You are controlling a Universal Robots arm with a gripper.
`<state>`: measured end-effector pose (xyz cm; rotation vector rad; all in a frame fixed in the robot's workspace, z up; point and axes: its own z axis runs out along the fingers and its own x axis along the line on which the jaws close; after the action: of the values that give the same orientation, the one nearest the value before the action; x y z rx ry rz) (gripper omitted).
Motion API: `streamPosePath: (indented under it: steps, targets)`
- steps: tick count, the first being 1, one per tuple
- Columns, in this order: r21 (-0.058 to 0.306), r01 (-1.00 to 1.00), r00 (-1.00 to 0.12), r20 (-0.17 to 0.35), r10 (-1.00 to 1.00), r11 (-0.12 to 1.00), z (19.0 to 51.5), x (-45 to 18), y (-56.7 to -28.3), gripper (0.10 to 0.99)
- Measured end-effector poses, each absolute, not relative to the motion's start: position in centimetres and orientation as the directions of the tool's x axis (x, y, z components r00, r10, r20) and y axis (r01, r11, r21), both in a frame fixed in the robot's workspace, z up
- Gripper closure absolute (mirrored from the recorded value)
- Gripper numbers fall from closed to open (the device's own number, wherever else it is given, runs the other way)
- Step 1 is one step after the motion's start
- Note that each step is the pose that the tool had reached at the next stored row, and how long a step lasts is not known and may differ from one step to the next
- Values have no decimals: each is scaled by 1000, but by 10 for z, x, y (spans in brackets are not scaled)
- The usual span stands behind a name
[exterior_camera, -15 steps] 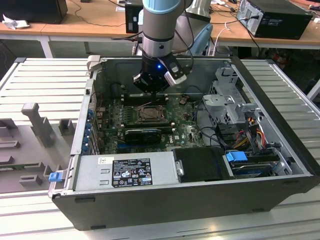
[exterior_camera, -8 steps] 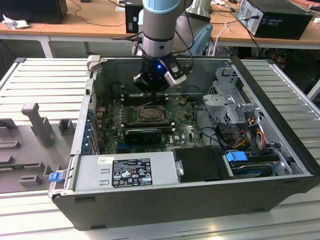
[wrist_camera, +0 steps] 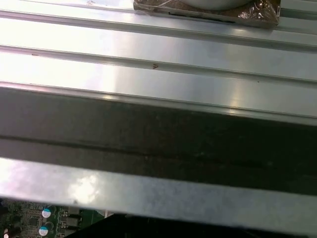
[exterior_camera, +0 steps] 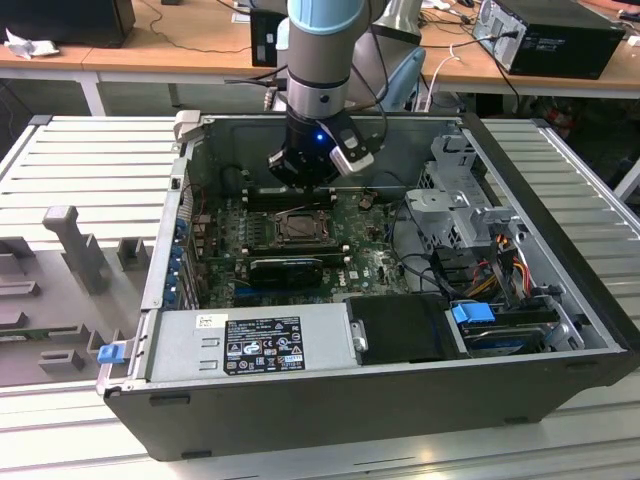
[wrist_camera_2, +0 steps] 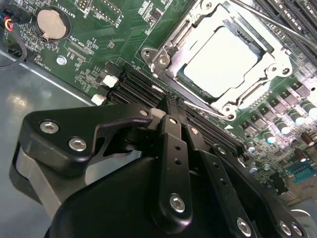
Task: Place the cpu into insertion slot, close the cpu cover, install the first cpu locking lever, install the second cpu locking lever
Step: 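Install the first cpu locking lever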
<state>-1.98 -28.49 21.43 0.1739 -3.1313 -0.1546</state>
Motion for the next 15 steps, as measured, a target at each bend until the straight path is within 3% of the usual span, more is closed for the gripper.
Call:
streamPosePath:
  steps: [15]
  targets:
    - [95,-77,-997,-4,-77,993,205,-18,-285,980]
